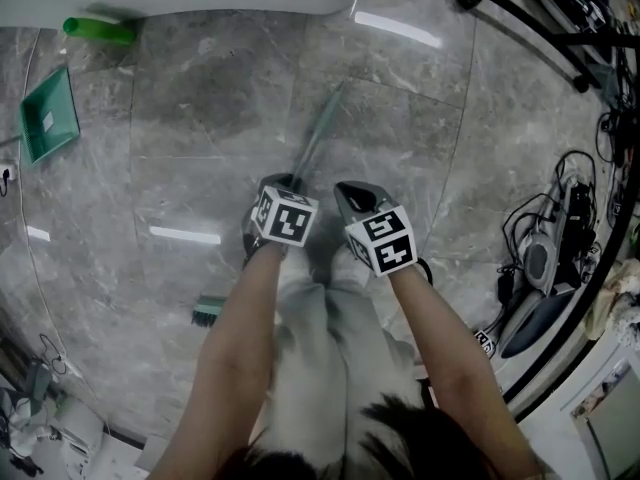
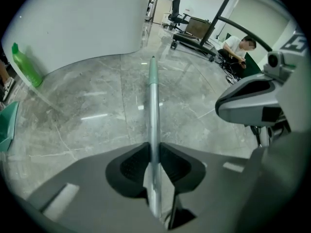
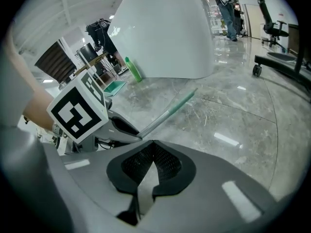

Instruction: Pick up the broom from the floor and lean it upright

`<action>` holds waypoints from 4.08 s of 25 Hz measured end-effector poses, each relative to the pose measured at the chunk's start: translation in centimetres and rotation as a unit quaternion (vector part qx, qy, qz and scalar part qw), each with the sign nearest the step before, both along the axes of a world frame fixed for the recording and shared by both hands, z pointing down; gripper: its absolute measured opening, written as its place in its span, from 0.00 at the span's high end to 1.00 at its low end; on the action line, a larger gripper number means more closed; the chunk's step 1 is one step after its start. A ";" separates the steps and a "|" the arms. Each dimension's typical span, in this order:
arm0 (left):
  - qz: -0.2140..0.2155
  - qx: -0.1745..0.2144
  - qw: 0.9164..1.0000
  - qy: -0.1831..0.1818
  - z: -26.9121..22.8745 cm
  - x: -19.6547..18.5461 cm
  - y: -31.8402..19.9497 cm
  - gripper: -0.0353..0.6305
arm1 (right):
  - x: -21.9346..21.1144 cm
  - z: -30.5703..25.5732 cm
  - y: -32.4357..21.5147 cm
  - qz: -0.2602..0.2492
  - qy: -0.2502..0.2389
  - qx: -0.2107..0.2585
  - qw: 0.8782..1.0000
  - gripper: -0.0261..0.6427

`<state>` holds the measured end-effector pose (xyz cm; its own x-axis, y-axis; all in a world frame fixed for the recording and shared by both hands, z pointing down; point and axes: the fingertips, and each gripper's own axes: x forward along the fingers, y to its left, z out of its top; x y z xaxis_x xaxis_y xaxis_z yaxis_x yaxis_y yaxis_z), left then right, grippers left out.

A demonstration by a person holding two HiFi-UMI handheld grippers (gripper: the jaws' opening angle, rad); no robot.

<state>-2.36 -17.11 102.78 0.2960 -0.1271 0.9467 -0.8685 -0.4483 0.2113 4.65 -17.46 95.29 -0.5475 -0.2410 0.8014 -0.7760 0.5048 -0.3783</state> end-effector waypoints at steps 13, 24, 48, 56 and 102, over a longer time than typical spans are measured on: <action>-0.030 0.077 0.996 -0.013 -10.3 -3.6 -1.9 0.84 | -3.4 -11.0 -2.3 -0.003 -0.046 0.053 0.998 0.96; -0.040 0.141 0.989 0.003 -20.2 -4.6 -7.6 0.84 | -4.8 -19.8 -4.5 0.006 -0.061 0.074 0.995 0.96; -0.047 0.245 0.968 0.015 -33.0 -2.3 -23.0 0.84 | -1.5 -30.0 -11.6 0.053 -0.055 0.131 0.988 0.96; -0.051 0.239 0.970 0.005 -33.5 -1.8 -26.0 0.83 | -0.5 -30.9 -13.0 0.066 -0.058 0.136 0.987 0.96; -0.015 0.356 0.923 0.145 -60.3 1.7 -17.2 0.95 | -2.2 -55.3 -13.1 0.085 -0.109 0.256 0.957 0.96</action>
